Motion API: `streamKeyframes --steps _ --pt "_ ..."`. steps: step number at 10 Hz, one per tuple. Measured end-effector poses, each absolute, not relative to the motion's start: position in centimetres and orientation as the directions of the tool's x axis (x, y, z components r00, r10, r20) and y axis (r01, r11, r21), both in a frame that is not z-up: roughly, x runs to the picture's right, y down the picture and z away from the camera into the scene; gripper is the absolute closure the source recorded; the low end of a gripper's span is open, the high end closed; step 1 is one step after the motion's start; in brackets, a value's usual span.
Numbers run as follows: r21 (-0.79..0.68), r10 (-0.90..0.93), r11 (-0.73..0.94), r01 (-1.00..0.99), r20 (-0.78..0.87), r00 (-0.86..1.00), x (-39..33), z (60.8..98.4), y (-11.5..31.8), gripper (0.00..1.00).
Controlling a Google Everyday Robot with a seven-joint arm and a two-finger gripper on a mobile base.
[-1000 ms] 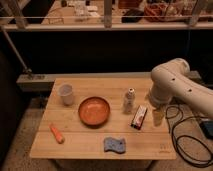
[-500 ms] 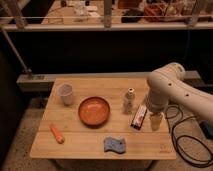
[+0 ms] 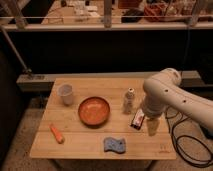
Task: Place the white sponge in the ceramic bowl
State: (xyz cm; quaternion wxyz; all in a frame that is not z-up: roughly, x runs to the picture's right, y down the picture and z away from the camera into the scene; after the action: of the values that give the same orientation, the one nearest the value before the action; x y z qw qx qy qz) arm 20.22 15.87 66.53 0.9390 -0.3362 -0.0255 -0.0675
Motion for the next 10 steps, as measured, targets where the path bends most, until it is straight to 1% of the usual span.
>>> streamKeyframes --steps 10 --pt "-0.622 -0.133 0.757 0.2 0.154 0.979 17.9 66.2 19.5 0.2"
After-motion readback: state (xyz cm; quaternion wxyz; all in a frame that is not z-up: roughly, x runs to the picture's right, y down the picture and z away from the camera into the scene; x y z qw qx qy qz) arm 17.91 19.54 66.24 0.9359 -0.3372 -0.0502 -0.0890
